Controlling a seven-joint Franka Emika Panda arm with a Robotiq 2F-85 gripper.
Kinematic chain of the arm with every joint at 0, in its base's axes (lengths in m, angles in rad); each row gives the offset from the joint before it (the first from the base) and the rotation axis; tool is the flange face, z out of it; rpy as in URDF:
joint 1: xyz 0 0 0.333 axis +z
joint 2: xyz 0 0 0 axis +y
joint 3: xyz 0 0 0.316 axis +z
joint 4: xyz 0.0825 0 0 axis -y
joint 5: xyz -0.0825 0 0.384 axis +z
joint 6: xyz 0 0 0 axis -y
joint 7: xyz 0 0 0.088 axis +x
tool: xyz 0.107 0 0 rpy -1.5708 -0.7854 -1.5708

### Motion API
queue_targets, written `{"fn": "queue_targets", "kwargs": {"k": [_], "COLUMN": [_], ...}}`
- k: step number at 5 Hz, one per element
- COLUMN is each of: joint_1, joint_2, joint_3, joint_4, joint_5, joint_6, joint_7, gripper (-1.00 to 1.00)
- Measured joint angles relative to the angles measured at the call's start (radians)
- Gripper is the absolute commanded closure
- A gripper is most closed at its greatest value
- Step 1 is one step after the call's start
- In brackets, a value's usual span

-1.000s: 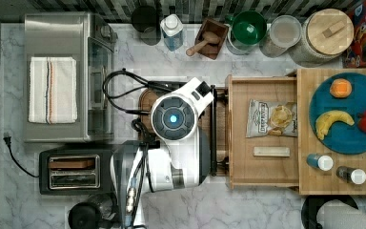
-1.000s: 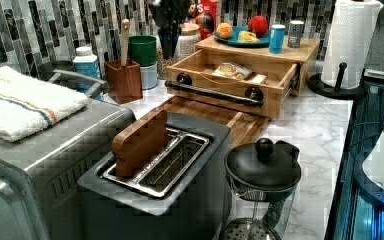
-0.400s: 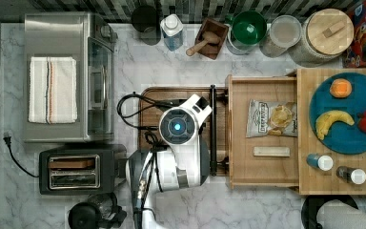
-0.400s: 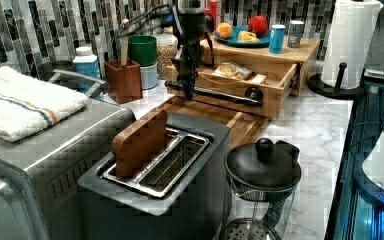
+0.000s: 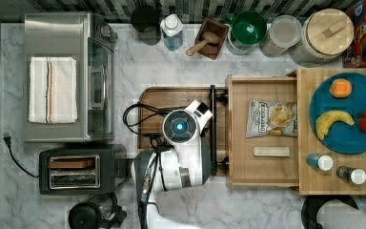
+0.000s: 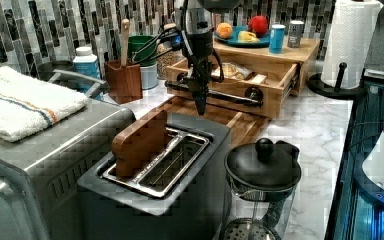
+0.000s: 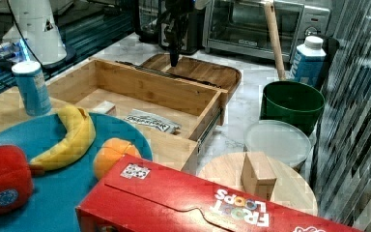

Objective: Close the drawer.

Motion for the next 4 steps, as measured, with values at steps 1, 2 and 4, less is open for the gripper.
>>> {"fn": "queue_targets", "kwargs": {"k": [1, 2, 4], "joint_1": [-0.032, -0.048, -0.125], "joint_2": [0.003, 0.003, 0.028], "joint_3": [-0.009, -0.057, -0.084], "joint_4": [0.002, 0.004, 0.020], "joint_5": [-0.008, -0.033, -0.020], "joint_6": [0.000, 0.005, 0.069], "joint_7": [-0.082, -0.131, -0.248], "gripper": [1.00, 1.00, 1.00]}}
